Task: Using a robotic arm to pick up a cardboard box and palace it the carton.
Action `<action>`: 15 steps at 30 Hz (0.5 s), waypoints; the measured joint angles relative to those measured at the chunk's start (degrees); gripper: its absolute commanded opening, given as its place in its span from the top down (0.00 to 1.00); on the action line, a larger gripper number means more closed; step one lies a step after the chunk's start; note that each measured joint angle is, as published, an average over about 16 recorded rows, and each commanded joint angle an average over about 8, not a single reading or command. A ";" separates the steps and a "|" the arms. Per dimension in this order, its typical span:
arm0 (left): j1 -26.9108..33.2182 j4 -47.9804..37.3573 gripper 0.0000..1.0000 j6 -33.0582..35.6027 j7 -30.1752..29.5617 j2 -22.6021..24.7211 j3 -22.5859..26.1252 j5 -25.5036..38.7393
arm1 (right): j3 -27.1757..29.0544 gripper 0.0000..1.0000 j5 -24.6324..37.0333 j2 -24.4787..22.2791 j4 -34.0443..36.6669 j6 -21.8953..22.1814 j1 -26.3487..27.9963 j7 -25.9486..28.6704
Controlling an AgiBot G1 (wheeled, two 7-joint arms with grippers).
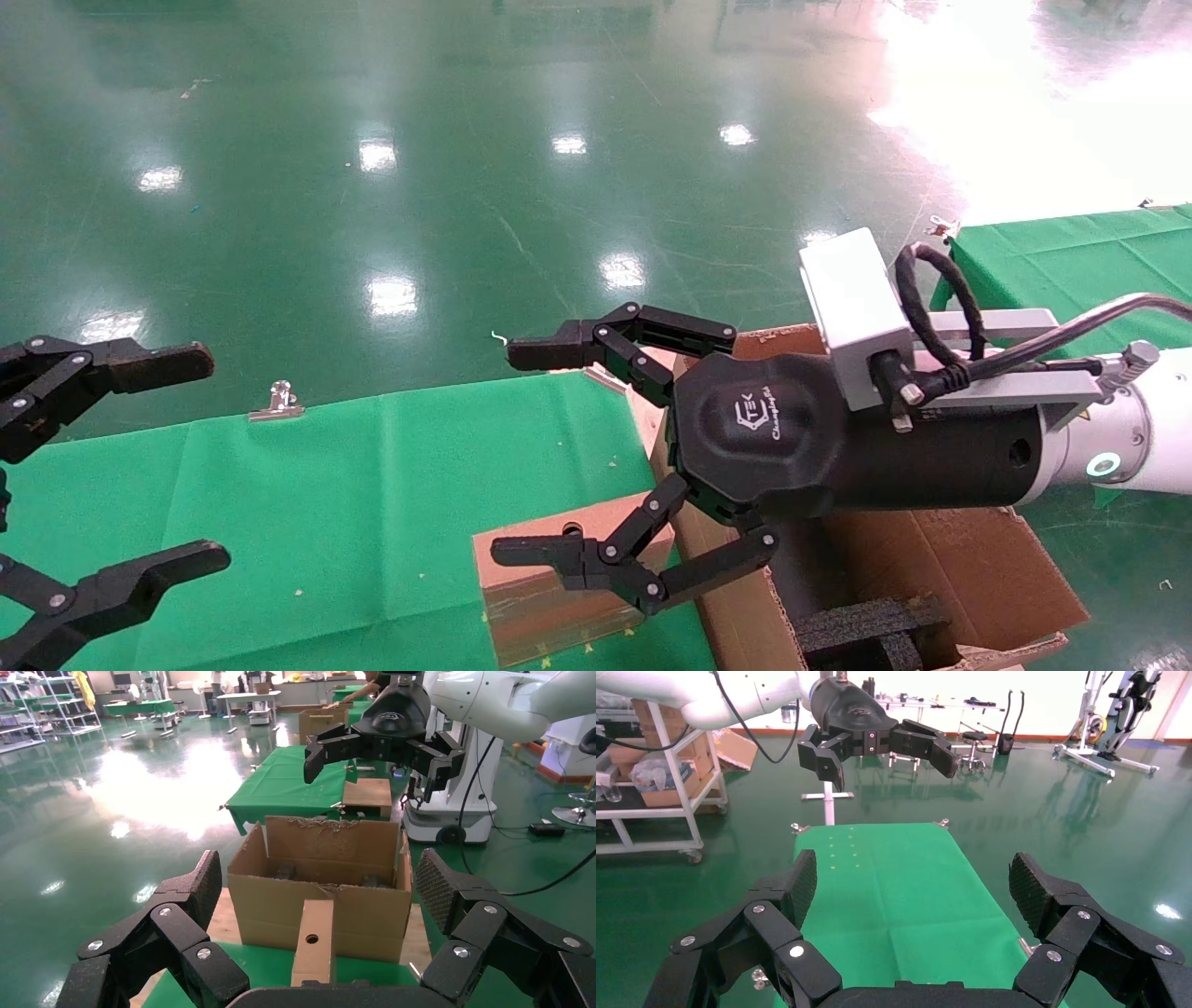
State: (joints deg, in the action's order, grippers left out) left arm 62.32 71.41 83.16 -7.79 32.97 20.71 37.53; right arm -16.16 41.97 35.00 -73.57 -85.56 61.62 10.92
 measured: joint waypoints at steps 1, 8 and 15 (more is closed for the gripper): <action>0.00 0.00 0.00 0.00 0.00 0.00 0.00 0.00 | 0.00 0.00 0.00 0.00 0.00 0.00 0.00 0.00; 0.00 0.00 0.00 0.00 0.00 0.00 0.00 0.00 | 0.00 0.00 0.00 0.00 0.00 0.00 0.00 0.00; 0.00 0.00 0.45 0.00 0.00 0.00 0.00 0.00 | 0.00 0.00 0.00 0.00 0.00 0.00 0.00 0.00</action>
State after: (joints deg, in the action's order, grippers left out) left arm 62.32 71.41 83.16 -7.79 32.98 20.71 37.53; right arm -16.16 41.97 35.00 -73.57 -85.56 61.62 10.92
